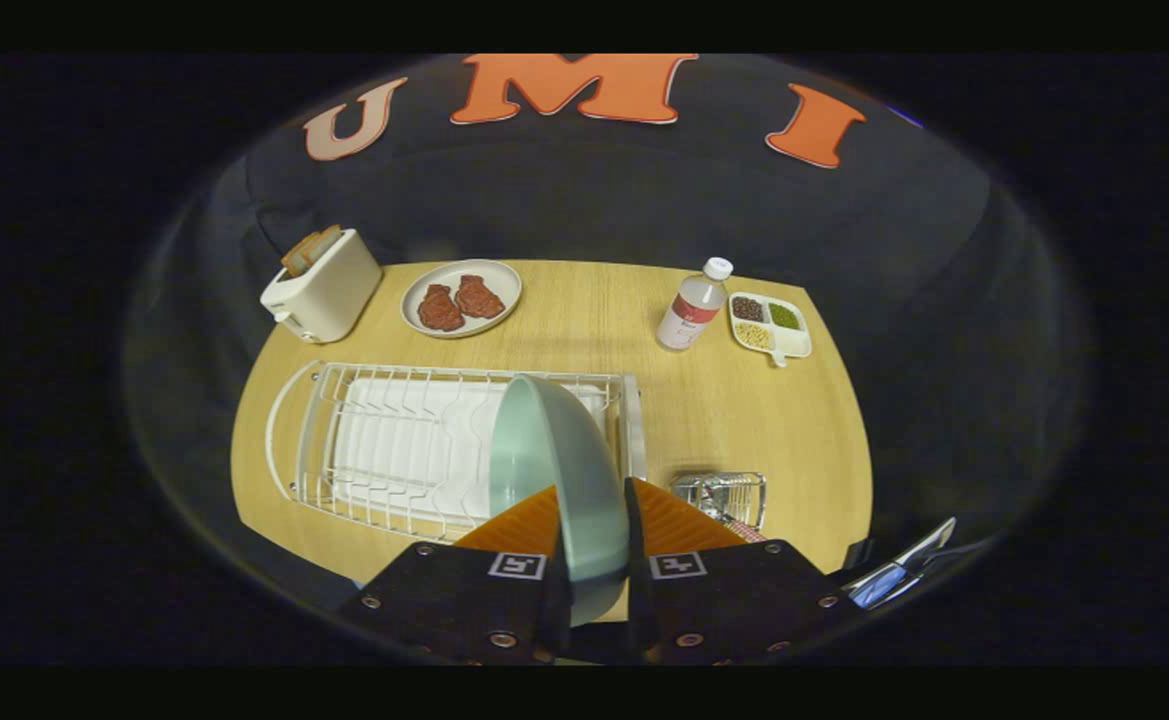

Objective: Take the plate from the dish rack, then take the spoon from the basket and place it into the plate.

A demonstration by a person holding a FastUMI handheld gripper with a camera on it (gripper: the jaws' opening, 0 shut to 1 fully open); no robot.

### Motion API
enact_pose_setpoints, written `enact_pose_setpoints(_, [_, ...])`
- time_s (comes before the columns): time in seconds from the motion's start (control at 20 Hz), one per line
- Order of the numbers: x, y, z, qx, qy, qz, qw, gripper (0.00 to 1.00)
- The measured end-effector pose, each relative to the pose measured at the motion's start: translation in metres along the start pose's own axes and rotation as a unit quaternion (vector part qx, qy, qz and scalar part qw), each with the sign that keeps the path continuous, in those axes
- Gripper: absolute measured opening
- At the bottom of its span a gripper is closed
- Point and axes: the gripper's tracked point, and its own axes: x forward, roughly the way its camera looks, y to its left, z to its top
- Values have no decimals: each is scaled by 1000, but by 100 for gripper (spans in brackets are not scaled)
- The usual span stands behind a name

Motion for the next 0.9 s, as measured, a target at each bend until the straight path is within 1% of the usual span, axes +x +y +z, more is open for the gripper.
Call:
enact_pose_setpoints(0.05, [0, -4, -8, 9, 2, 19, 1000, 23])
enact_pose_setpoints(0.2, [0, -22, -31, 42, 6, 54, 998, 23])
enact_pose_setpoints(0.45, [-10, -40, -77, 75, 6, 122, 990, 23])
enact_pose_setpoints(0.6, [-10, -53, -103, 89, 2, 148, 985, 23])
enact_pose_setpoints(0.7, [-8, -56, -123, 107, 7, 165, 980, 23])
enact_pose_setpoints(0.9, [-3, -55, -168, 153, 25, 212, 965, 23])
